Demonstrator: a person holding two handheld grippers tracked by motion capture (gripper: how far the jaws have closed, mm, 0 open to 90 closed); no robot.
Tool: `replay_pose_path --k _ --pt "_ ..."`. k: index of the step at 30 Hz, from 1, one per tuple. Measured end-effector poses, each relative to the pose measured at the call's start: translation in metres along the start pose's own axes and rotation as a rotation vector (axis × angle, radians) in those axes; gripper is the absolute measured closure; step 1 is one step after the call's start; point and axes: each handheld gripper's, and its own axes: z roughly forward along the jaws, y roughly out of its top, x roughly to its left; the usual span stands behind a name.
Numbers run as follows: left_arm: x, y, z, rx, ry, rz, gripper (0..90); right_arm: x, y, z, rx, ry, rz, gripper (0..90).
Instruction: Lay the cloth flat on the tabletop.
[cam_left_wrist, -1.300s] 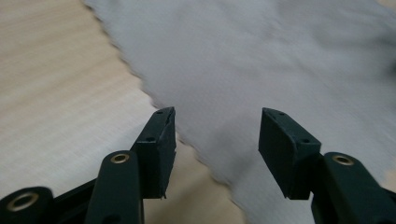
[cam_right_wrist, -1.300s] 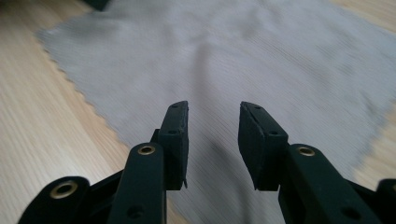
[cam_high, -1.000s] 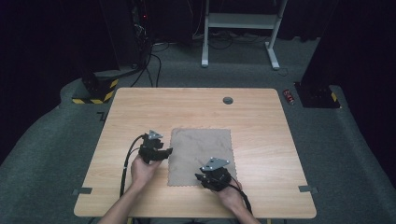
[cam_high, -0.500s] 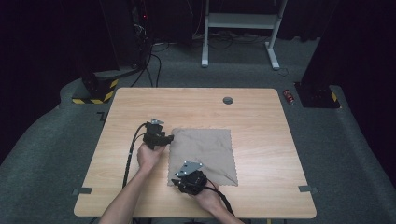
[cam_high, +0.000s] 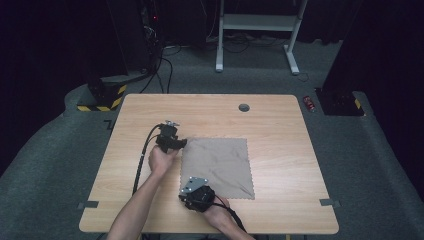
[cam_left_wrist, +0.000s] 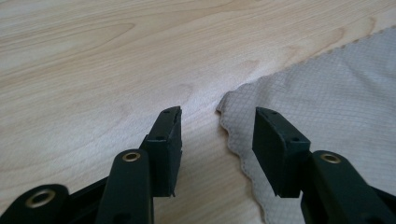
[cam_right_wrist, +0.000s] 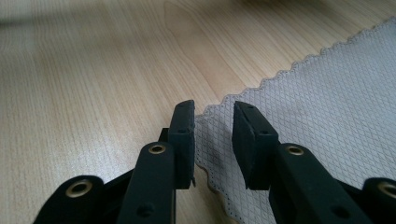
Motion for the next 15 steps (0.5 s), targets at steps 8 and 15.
replay_pose_path --k 8,15 --pt "-0.006 0.008 0.012 0.03 0.033 0.037 54.1 0.002 0.0 -0.001 0.001 0.009 -0.009 71.5" --pt "-0.01 0.009 0.013 0.021 0.018 0.045 68.2 0.007 0.0 -0.001 0.01 0.018 -0.031 69.6"
